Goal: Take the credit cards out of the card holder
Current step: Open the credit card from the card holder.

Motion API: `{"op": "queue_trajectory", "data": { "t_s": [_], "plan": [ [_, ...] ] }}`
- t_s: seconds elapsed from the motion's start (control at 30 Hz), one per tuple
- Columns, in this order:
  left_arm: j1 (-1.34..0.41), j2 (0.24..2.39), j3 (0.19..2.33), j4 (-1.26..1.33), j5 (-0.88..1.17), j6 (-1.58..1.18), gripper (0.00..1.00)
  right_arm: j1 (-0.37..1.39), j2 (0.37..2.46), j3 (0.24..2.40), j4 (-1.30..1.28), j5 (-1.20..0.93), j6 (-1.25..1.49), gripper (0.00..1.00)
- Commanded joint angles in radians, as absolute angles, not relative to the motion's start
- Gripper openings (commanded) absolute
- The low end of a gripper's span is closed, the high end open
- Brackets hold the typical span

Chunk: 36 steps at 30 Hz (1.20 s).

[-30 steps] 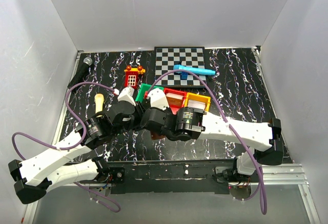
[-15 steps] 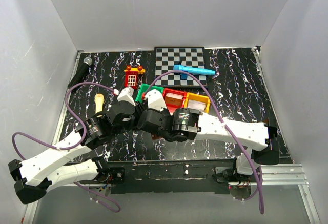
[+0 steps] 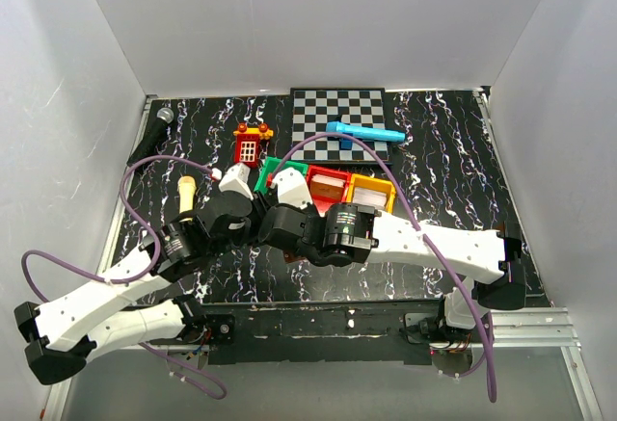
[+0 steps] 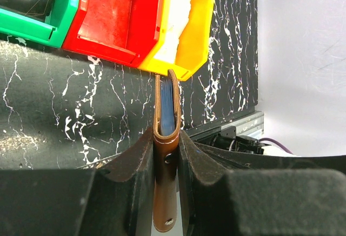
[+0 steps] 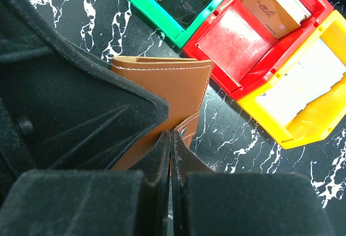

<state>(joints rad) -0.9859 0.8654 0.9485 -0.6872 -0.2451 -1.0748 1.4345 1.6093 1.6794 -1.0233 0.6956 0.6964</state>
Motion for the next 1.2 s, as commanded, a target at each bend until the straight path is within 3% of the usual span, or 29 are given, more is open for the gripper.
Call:
{"op": "queue_trajectory", "data": {
  "t_s": [0.0, 0.87, 0.9, 0.97, 1.03, 1.17],
  "plan": [
    [-0.994, 0.816, 0.963, -0.63, -0.252, -1.089, 0.0, 1.42, 1.58, 1.655, -1.085, 0.712, 0.701, 0.01],
    [-0.994, 0.79, 0.942, -0.672, -0.301, -1.1, 0.0, 1.404, 1.419, 1.509, -0.917, 0.584, 0.664, 0.01],
    [-0.994, 0.793, 0.942, -0.672, -0.299, -1.101, 0.0, 1.404, 1.411, 1.505, -0.902, 0.58, 0.658, 0.05],
    [-0.994, 0.801, 0.945, -0.672, -0.296, -1.109, 0.0, 1.405, 1.408, 1.508, -0.878, 0.572, 0.649, 0.28],
    [-0.994, 0.811, 0.954, -0.673, -0.296, -1.112, 0.0, 1.405, 1.414, 1.522, -0.876, 0.578, 0.646, 0.42],
    [-0.994, 0.833, 0.971, -0.686, -0.301, -1.121, 0.0, 1.408, 1.446, 1.565, -0.899, 0.597, 0.629, 0.49]
  ]
}}
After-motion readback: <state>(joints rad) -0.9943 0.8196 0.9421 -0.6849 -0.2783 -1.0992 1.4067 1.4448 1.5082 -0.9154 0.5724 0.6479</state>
